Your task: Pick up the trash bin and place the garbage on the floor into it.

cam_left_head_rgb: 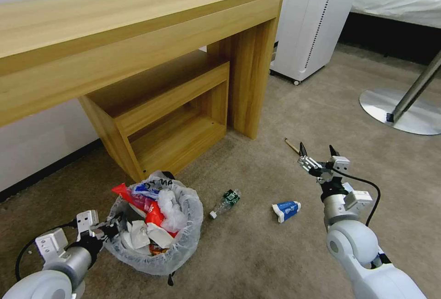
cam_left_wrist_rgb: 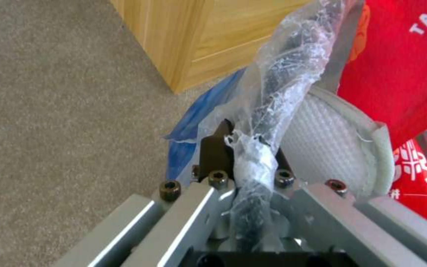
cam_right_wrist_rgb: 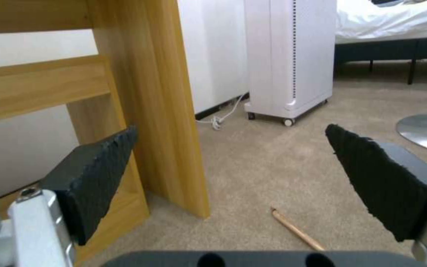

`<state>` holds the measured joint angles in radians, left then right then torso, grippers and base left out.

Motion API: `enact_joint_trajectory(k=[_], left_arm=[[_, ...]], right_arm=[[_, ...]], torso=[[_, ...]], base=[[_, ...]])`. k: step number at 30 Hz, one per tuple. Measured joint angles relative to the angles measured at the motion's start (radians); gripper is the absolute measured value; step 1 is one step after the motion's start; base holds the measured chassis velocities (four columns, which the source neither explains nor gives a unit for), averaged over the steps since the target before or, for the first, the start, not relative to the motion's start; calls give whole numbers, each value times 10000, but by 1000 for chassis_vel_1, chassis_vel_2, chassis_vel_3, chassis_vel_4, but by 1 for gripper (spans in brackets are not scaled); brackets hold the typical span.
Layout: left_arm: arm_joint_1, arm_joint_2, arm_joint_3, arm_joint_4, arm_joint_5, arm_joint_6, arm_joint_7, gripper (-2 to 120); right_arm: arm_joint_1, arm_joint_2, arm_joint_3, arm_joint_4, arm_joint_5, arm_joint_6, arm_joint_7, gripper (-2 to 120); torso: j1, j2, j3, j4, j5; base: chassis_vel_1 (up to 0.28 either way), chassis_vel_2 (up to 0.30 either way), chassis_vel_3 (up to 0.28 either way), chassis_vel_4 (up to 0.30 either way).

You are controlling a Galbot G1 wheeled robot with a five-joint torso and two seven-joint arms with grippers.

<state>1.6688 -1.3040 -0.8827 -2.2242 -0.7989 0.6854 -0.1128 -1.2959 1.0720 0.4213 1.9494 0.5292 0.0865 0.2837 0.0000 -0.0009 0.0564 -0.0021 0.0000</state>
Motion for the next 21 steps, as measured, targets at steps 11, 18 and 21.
enact_joint_trajectory(k=[11, 18, 21], left_arm=[[9, 46, -10, 44, 16, -16, -9, 1], [47, -85, 22, 53, 58, -24, -11, 1], [72, -124, 12, 31, 74, -27, -11, 1]], right_arm=[[170, -189, -369, 19, 905, -856, 744, 100], [1627, -196, -1468, -255, 5181, -3591, 3134, 100], [2236, 141, -1897, -647, 6132, -4026, 3801, 100]], torso=[[1, 0, 1, 0, -1], [0, 0, 1, -1, -5], [1, 0, 1, 1, -1]], base=[[-61, 64, 61, -71], [0, 0, 0, 0], [0, 0, 0, 0]])
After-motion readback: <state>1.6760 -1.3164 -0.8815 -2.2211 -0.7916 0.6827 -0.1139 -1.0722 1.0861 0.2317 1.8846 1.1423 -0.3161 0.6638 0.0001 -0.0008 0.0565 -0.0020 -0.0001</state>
